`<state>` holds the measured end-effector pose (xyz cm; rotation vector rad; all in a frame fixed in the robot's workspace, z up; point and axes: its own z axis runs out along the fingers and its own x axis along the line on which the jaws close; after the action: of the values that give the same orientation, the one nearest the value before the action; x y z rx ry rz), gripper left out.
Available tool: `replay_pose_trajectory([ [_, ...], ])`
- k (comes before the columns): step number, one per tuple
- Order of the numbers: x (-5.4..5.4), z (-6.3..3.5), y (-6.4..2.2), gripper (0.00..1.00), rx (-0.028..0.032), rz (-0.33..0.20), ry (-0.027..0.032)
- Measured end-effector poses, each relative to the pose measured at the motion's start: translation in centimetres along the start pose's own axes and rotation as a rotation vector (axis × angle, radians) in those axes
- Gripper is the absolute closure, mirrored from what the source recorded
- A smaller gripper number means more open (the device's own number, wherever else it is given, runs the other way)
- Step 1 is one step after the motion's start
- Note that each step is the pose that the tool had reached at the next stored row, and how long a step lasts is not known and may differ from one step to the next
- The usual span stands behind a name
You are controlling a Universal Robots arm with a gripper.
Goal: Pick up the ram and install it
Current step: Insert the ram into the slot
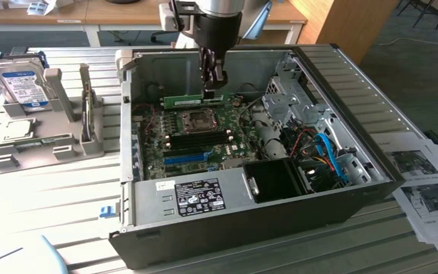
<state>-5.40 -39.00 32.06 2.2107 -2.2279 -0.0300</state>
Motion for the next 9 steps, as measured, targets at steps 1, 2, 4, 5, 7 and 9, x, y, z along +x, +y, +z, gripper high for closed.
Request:
replay_pose_trajectory([
  [1,0.00,0.10,0.00,0.89,0.0000,0.000,0.0000],
  [2,0.00,0.16,0.00,0.89,-0.0001,0.000,0.0001],
  [4,0.01,0.35,0.00,0.89,0.0000,0.000,0.0001],
  [5,0.01,0.40,0.00,0.89,0.0000,0.000,0.0001],
  [7,0.01,0.42,0.00,0.89,-0.0002,0.000,0.0004],
  [9,0.01,0.43,0.00,0.89,-0.0001,0.000,0.0002],
])
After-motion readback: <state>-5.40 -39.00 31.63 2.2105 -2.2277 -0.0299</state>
